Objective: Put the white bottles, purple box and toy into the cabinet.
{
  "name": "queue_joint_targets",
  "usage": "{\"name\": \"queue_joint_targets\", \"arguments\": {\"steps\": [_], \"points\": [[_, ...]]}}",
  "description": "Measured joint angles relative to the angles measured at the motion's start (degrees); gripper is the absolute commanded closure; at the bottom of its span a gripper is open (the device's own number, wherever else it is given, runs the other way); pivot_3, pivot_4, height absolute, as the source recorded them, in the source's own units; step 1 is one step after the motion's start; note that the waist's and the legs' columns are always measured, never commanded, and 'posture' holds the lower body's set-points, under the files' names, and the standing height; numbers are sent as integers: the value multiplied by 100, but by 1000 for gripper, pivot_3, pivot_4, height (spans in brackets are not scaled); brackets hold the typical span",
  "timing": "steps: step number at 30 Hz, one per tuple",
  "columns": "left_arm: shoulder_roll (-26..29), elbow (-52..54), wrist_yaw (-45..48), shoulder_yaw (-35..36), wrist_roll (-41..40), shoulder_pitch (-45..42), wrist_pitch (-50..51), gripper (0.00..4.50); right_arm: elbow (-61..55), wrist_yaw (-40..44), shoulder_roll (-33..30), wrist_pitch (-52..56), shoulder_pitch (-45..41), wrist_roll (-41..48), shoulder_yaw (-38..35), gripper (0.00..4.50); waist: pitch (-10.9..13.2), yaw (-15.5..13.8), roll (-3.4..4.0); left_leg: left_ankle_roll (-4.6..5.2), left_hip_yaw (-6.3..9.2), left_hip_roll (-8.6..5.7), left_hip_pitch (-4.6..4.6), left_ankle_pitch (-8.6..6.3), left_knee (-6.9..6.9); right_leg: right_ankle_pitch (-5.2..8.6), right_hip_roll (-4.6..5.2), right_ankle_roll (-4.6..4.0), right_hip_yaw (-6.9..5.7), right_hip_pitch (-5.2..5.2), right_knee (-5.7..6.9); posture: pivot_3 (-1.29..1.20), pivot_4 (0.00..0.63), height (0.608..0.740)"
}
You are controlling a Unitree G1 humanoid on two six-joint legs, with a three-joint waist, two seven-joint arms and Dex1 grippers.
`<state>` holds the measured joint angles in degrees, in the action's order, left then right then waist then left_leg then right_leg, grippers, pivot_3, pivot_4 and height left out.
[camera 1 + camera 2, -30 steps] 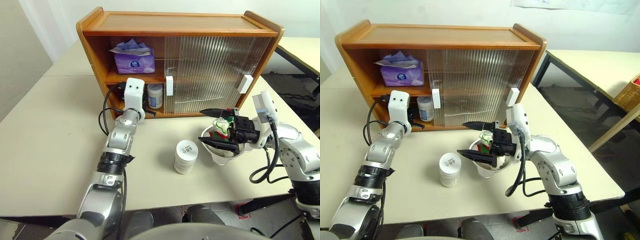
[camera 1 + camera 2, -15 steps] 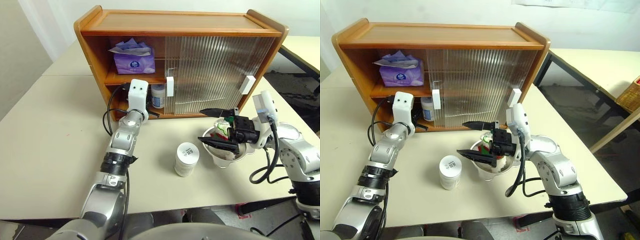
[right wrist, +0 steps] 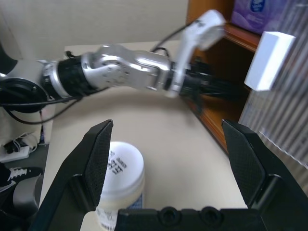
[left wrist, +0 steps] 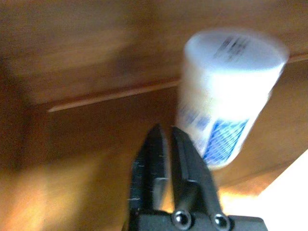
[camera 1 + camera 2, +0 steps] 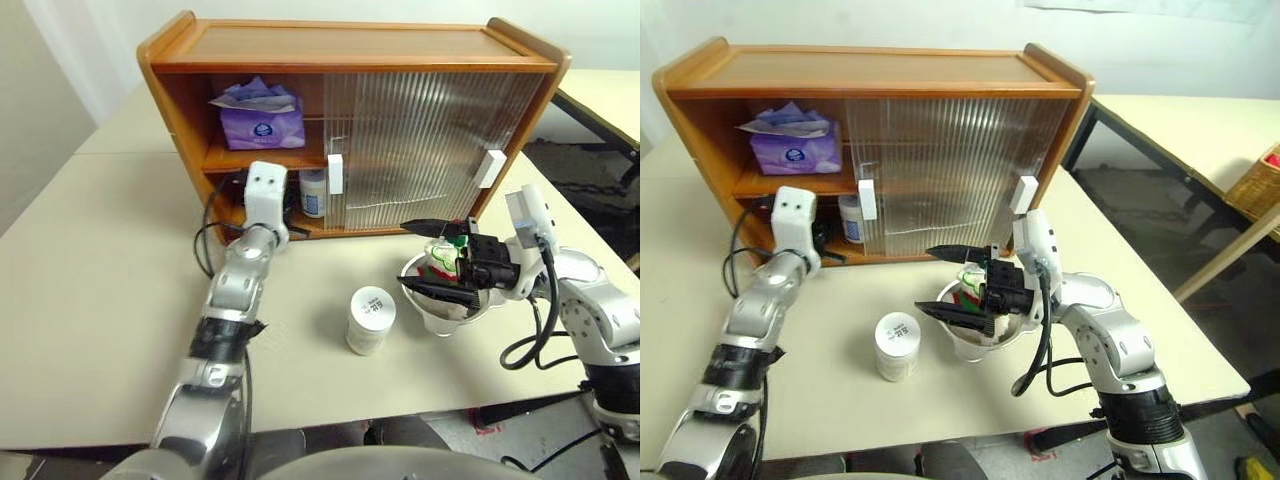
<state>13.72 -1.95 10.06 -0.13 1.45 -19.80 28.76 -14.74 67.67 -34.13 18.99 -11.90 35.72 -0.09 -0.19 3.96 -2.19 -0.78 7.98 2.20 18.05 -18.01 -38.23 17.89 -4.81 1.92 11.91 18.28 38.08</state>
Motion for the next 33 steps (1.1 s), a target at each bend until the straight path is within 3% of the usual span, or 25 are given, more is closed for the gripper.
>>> {"name": "queue_joint_targets", "arguments": {"steps": [9,16,22,33], "points": [[707,1526,1379,497,-1268,934,865,33,233,147,-52,-17,-41,3,-110,0,2,-88,-5,-10,1,3,-2,-6,4,-3,1,-44,0,4,5,-84,0,740],[1526,2415,3442,219,-2378,1847,344,33,311,155,-215,1,-88,27,-213,0,0,-128,-2,-19,3,11,-5,-14,9,19,0,-86,-4,14,19,-83,0,740],[2227,2137,4475,-127,-2331,2119,-449,33,373,179,-289,5,-95,35,-325,0,-9,-130,14,28,8,14,-11,-40,17,22,0,-115,-5,26,23,-84,0,740],[2100,1156,5217,-1263,-1780,1560,-1454,33,468,271,-312,-9,-166,25,-330,0,-26,-124,44,32,10,13,3,-36,10,3,1,-99,-4,31,23,-93,0,740]]}}
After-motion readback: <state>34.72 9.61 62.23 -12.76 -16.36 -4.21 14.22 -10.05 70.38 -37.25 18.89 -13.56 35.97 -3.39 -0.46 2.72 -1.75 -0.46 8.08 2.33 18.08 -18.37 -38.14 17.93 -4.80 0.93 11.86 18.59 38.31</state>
